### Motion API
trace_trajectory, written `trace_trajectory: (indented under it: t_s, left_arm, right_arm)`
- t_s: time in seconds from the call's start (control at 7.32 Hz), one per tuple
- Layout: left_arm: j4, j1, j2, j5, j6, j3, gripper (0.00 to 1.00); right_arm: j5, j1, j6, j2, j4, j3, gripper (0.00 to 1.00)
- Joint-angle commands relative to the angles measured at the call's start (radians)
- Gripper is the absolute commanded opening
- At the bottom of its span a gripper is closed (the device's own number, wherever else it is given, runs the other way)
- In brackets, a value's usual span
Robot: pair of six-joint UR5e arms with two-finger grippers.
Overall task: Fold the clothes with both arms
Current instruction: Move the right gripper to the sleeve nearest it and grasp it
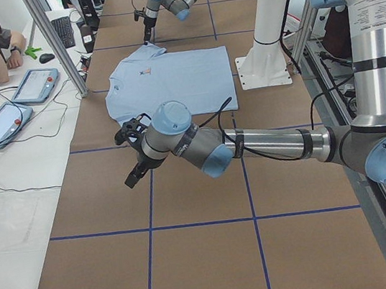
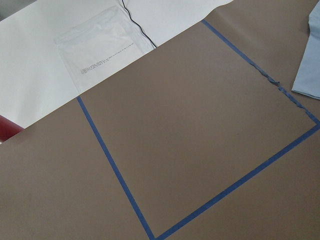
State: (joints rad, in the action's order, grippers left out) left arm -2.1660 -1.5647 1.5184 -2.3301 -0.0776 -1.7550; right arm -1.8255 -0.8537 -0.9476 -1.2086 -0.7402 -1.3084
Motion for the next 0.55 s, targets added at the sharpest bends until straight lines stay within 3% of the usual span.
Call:
trace_trajectory:
  t_s: [0.0, 0.14, 0.27, 0.41]
  left_arm:
    - [0.002, 0.000, -0.001, 0.000, -0.002, 0.000, 1.00]
    - [0.000, 0.000, -0.001, 0.000, -0.002, 0.002, 1.00]
    - [0.000, 0.000, -0.001, 0.000, -0.002, 0.002, 1.00]
    - [0.000, 0.000, -0.003, 0.000, -0.002, 0.002, 1.00]
  right_arm:
    - [-0.001, 0.005, -0.002, 0.000, 0.004, 0.000, 0.51]
    - [-0.001, 0.005, -0.002, -0.002, 0.004, -0.002, 0.21]
    - [-0.001, 0.005, 0.001, 0.000, 0.004, -0.015, 0.00]
    - [-0.004, 0.004, 0.000, -0.003, 0.002, -0.034, 0.00]
